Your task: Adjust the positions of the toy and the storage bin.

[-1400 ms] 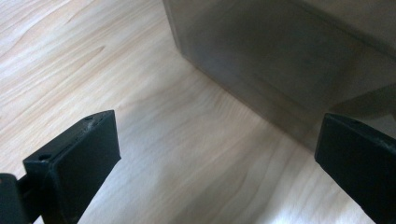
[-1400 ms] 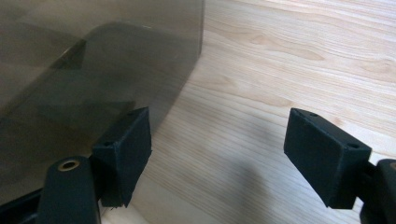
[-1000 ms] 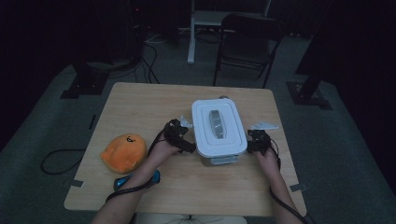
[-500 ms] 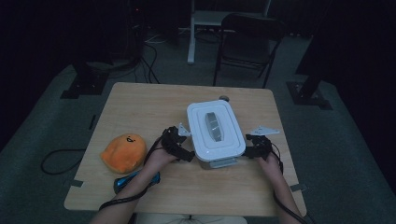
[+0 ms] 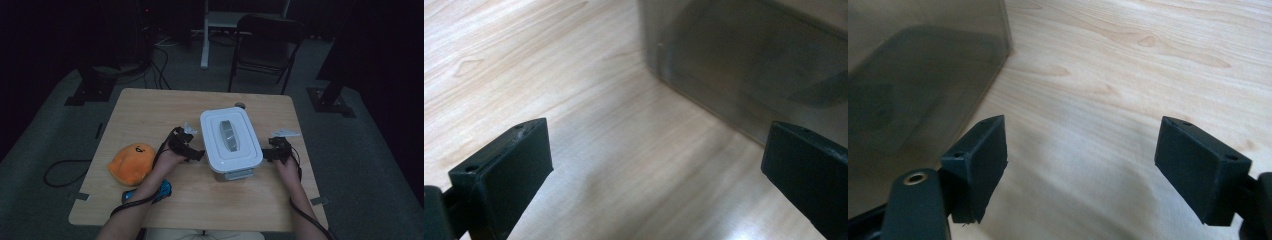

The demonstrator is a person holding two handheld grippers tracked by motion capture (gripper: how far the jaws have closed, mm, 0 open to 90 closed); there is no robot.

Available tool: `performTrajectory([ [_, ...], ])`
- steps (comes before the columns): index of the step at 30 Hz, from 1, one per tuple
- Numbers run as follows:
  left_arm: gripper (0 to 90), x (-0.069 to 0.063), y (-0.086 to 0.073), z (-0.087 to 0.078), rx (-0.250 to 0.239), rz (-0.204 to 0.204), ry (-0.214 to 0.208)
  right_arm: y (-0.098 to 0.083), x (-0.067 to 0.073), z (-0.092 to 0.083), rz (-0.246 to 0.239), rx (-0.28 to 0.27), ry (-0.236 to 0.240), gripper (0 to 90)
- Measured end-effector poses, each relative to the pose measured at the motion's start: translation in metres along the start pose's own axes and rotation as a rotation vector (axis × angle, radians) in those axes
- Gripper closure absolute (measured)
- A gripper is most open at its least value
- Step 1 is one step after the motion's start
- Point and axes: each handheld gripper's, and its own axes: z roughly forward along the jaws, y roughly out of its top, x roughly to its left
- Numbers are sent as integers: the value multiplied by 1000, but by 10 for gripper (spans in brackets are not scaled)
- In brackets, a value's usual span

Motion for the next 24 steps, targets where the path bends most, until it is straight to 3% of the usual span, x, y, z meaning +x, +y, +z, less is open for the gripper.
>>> performTrajectory([
  [4,5,2,9,0,-12,-3,-4,12,1,9,-4,9,-2,186],
  [10,5,1,14,-2,1,16,1,31,8,14,-32,0,43,175],
  [12,5,-1,14,-3,4,22,9,34,12,13,-39,-13,60,227],
  [15,5,-3,12,-6,-2,19,7,32,12,12,-36,-35,67,232],
  [17,5,-7,11,-8,-1,37,11,30,10,11,-32,-31,102,239],
  [24,6,-17,3,-18,5,45,22,27,13,8,-77,-18,174,247],
])
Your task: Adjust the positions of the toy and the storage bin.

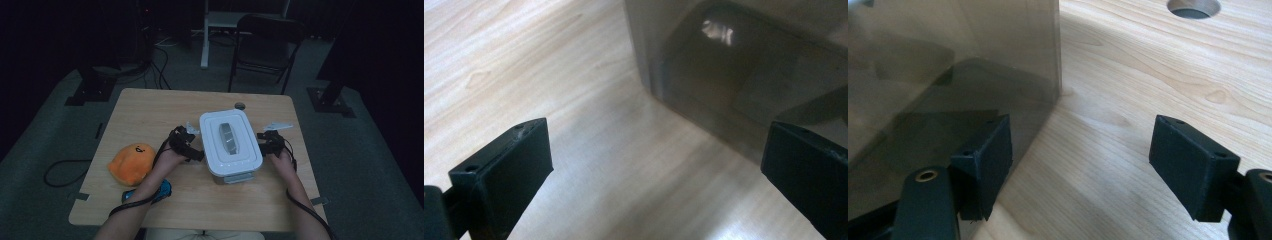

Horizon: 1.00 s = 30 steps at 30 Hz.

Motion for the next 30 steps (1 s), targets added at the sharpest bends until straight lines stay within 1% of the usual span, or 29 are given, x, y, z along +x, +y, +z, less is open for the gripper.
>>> performTrajectory([
  [1,6,-2,-2,-2,-1,5,-3,0,1,0,-4,4,7,249],
  [3,5,-6,-5,-5,0,10,-9,-2,3,-2,-36,-3,13,249],
  [7,6,-15,-11,-12,0,31,-20,-6,7,-4,-50,-5,35,249],
  [9,5,-23,-16,-16,-9,41,-30,-8,8,-6,-58,-9,55,249],
  [13,5,-37,-23,-24,-35,63,-42,-10,9,-10,-78,7,93,265],
  [14,5,-41,-25,-25,-37,64,-56,-10,9,-10,-85,9,94,265],
  [17,5,-49,-26,-28,-40,74,-74,-11,10,-13,-111,6,90,266],
  [18,5,-51,-27,-28,-42,72,-81,-11,10,-13,-120,9,90,268],
  [20,4,-57,-27,-29,-43,87,-95,-10,10,-14,-135,13,89,278],
  [22,4,-63,-27,-30,-43,96,-120,-10,9,-15,-142,18,105,278],
  [23,4,-67,-28,-30,-44,109,-139,-11,8,-16,-138,18,110,277],
  [26,4,-76,-31,-30,-55,122,-169,-14,3,-17,-113,20,122,263],
  [27,5,-78,-33,-29,-61,124,-177,-14,1,-19,-97,31,131,247],
  [28,5,-81,-36,-28,-64,128,-188,-15,0,-21,-70,36,144,228],
  [29,5,-82,-38,-28,-60,135,-199,-16,-2,-24,-41,36,131,226],
  [30,5,-83,-41,-27,-56,138,-208,-17,-2,-26,-36,37,102,218],
])
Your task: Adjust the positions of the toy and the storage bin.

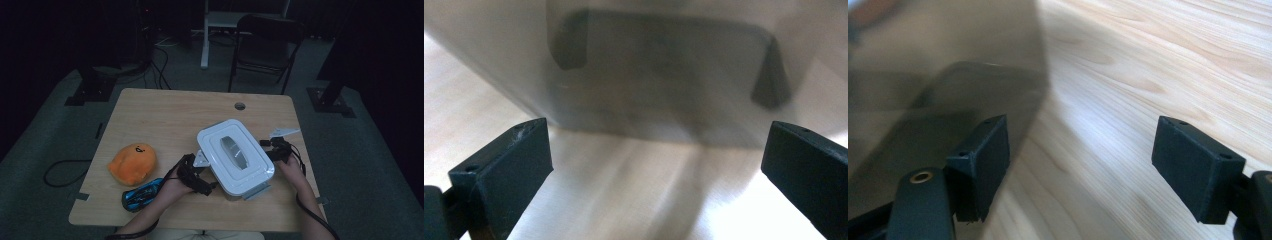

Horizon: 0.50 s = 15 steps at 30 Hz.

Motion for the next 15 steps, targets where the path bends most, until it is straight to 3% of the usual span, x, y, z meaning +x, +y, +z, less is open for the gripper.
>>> performTrajectory([
  [4,5,-4,-9,0,-2,4,-41,-7,0,-15,14,-3,-128,164],
  [7,5,-8,-15,0,23,48,-53,-12,-1,-29,54,-12,-141,137],
  [13,5,-12,-24,2,34,43,-80,-14,3,-64,166,-66,-166,128],
  [15,5,-13,-27,3,19,41,-98,-11,6,-75,170,-83,-180,112],
])
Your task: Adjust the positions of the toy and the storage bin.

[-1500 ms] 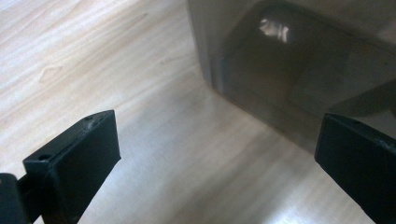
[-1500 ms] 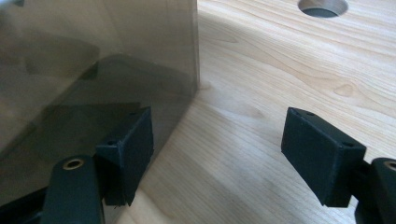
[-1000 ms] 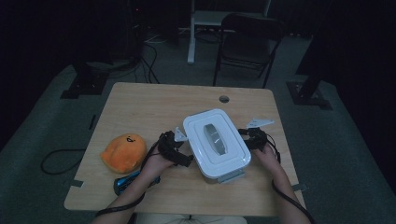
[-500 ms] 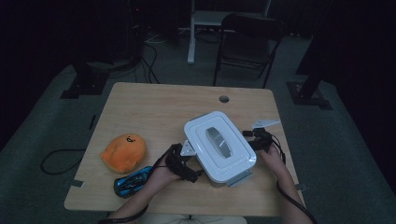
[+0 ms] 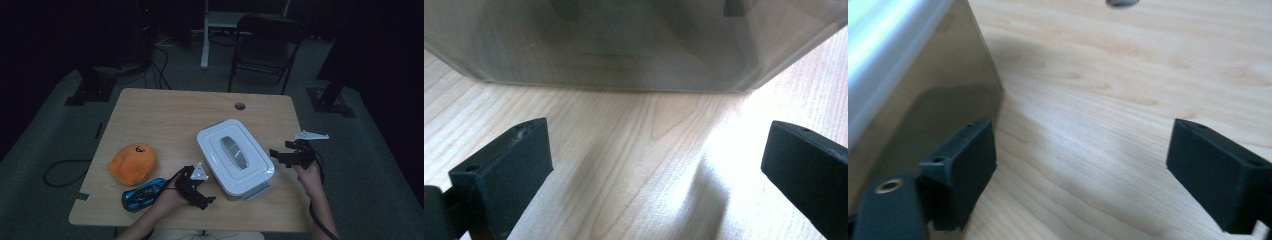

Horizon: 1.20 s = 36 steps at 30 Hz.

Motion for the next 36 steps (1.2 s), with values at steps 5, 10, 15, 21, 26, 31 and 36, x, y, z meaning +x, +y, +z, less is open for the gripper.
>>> performTrajectory([
  [5,5,-2,-8,5,7,14,1,13,11,-27,-7,-48,-8,112],
  [10,5,-5,-14,9,22,28,15,25,31,-40,-45,-66,0,112],
  [15,5,-6,-16,10,15,60,27,32,54,-43,-99,-34,43,115],
  [21,5,-5,-18,10,-3,67,31,38,85,-49,-146,-70,73,116],
  [26,5,-5,-18,10,-2,66,30,38,111,-45,-179,-56,93,116],
  [31,5,-5,-18,10,-3,66,32,35,128,-38,-185,-44,92,134],
  [36,5,-5,-18,10,-3,61,35,32,145,-29,-194,-11,60,141],
])
